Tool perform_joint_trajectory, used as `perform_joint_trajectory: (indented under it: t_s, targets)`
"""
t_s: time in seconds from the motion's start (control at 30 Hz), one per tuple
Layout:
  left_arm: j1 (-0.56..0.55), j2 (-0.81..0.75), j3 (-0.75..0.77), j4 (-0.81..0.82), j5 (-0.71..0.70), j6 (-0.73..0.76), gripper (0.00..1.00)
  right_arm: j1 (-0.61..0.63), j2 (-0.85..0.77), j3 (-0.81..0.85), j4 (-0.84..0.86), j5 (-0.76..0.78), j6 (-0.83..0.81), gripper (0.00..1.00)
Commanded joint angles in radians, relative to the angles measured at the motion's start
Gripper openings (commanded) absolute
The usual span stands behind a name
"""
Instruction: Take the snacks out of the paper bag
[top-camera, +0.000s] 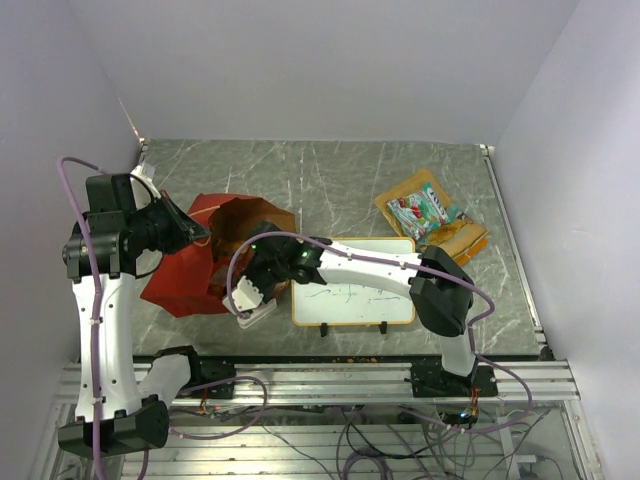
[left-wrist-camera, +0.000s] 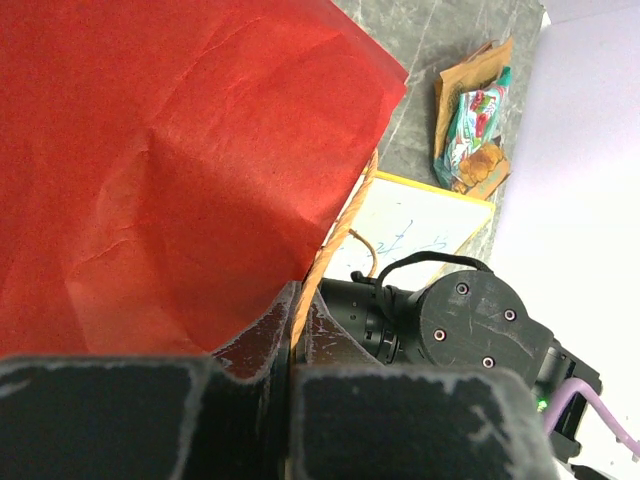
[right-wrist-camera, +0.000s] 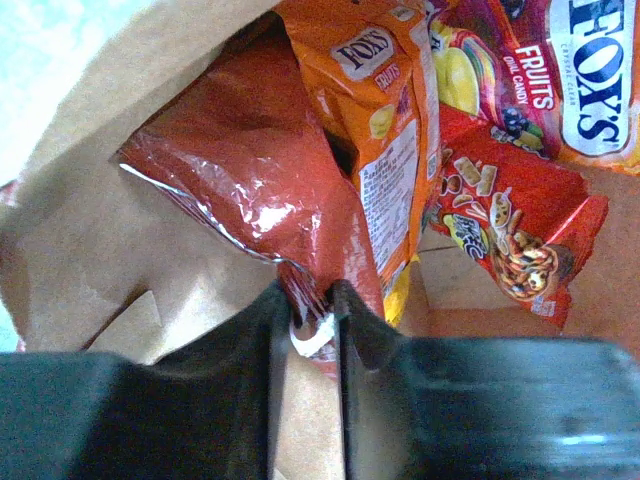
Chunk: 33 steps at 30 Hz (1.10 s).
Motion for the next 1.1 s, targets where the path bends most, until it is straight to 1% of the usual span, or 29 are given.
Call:
perform_joint_trajectory:
  t_s: [0.0, 0.07, 0.13, 0.37, 0.5, 0.73, 0.9, 1.07]
  targets:
    - [-0.006, -0.018, 0.038, -0.02, -0.021, 0.003, 0.07, 0.005, 0.025, 0.011, 0.013, 0.012, -0.013, 0.18]
    - [-0.006, -0.02, 0.038, -0.022, -0.02, 0.0, 0.07, 0.005, 0.026, 0.018, 0.007, 0.006, -0.011, 0.11]
    - [-0.005, -0.023, 0.041, -0.026, -0.022, -0.001, 0.07, 0.005, 0.017, 0.015, 0.006, 0.005, -0.01, 0.0]
    - [-0.006, -0.037, 0.038, -0.046, -0.028, -0.006, 0.07, -0.002, -0.021, 0.005, 0.034, -0.004, 0.044, 0.0]
    - [-0.005, -0.042, 0.049, -0.057, -0.041, -0.008, 0.07, -0.008, -0.058, -0.001, 0.089, 0.005, 0.115, 0.0]
    - [-0.005, -0.035, 0.076, -0.089, -0.076, 0.004, 0.07, -0.034, -0.138, 0.002, 0.164, -0.035, 0.218, 0.0]
    - [-0.006, -0.043, 0.077, -0.099, -0.081, 0.0, 0.07, -0.037, -0.181, -0.01, 0.213, -0.047, 0.258, 0.0]
    - [-0.006, -0.035, 0.111, -0.118, -0.098, 0.005, 0.07, -0.036, -0.199, 0.014, 0.22, -0.011, 0.285, 0.0]
